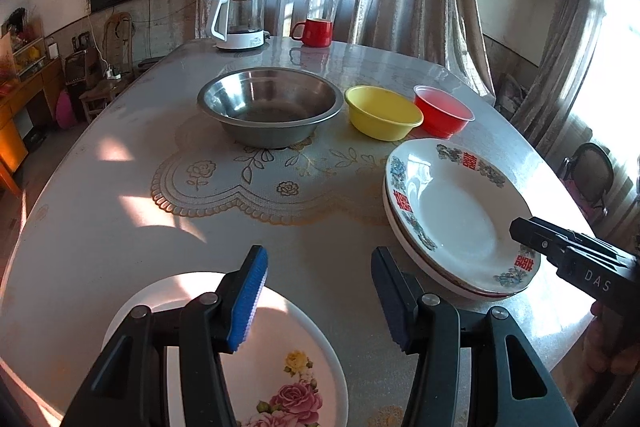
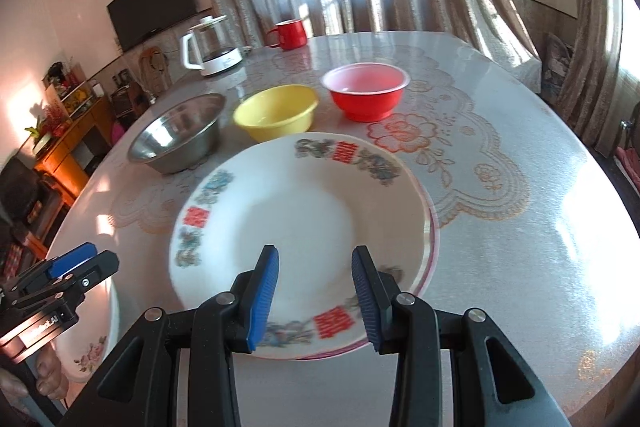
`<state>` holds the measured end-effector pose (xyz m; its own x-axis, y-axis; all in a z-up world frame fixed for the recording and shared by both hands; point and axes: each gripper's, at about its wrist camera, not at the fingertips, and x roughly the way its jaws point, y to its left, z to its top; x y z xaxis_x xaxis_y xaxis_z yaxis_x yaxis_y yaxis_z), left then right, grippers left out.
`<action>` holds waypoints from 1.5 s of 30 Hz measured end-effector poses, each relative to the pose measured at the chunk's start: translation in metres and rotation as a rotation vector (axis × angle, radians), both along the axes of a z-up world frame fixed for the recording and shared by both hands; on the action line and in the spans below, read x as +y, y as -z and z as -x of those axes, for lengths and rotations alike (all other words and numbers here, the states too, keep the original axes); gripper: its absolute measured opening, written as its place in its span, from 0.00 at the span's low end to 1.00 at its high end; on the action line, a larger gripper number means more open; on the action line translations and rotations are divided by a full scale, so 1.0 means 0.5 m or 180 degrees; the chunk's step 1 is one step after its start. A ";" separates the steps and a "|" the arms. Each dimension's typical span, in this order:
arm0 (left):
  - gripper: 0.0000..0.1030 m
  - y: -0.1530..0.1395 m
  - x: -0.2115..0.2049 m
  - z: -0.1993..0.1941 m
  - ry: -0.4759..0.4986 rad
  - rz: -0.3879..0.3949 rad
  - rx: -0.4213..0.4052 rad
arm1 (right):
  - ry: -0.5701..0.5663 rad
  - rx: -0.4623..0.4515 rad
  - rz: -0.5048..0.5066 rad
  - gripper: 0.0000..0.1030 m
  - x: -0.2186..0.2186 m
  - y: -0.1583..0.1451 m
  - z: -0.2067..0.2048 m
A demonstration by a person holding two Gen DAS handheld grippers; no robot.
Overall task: Organize plates and bowls
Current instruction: 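Grasp the rim of the pink-rose plate with the right tool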
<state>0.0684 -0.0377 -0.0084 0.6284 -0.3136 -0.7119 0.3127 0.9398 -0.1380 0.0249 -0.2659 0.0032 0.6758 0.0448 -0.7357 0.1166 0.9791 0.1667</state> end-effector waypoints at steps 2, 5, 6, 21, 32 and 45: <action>0.53 -0.002 0.013 0.003 -0.0037 0.0016 -0.0004 | -0.0119 -0.0014 -0.0035 0.37 0.020 0.000 -0.002; 0.54 -0.001 0.032 0.006 -0.0095 0.0030 -0.0011 | -0.0324 -0.0025 -0.0086 0.37 0.054 0.000 -0.004; 0.54 -0.001 0.039 0.007 -0.0119 0.0035 -0.0008 | -0.0403 -0.0023 -0.0102 0.38 0.066 0.001 -0.004; 0.54 0.016 0.167 0.028 -0.0492 0.0062 0.0038 | -0.1429 0.0231 -0.0548 0.38 0.237 0.044 -0.015; 0.53 0.061 0.311 0.097 -0.0800 0.0101 0.0156 | -0.1625 0.0453 -0.0704 0.38 0.275 0.090 -0.028; 0.36 0.105 0.272 0.114 -0.0527 0.0125 0.0273 | -0.1791 0.0451 -0.0526 0.33 0.311 0.111 -0.027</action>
